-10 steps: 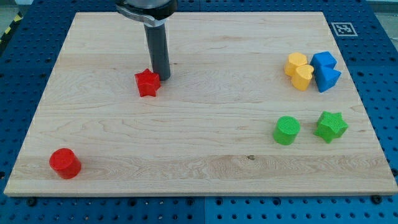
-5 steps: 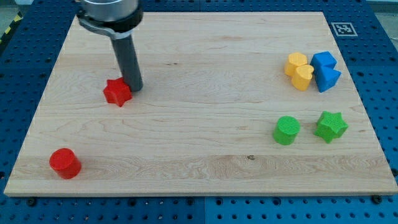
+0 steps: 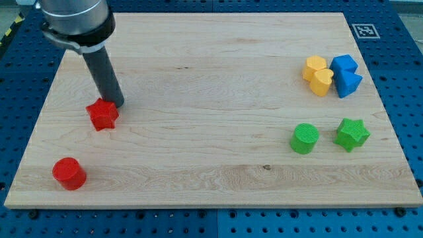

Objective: Push the red star towards the bottom left

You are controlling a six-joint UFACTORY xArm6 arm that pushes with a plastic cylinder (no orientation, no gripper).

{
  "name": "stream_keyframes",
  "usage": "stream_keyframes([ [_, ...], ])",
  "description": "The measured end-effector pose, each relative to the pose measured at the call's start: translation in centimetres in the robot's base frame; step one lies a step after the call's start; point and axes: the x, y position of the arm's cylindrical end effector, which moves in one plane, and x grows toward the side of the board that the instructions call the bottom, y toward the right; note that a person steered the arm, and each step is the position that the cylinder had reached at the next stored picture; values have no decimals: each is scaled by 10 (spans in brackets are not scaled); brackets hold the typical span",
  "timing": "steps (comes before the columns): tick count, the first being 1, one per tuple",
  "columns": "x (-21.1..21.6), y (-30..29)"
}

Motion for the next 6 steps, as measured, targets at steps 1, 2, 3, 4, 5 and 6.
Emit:
stream_keyframes([
  [1, 7, 2],
  [2, 25, 20],
  [3, 28, -10],
  [4, 21, -30],
  [5, 21, -36],
  [6, 31, -41],
])
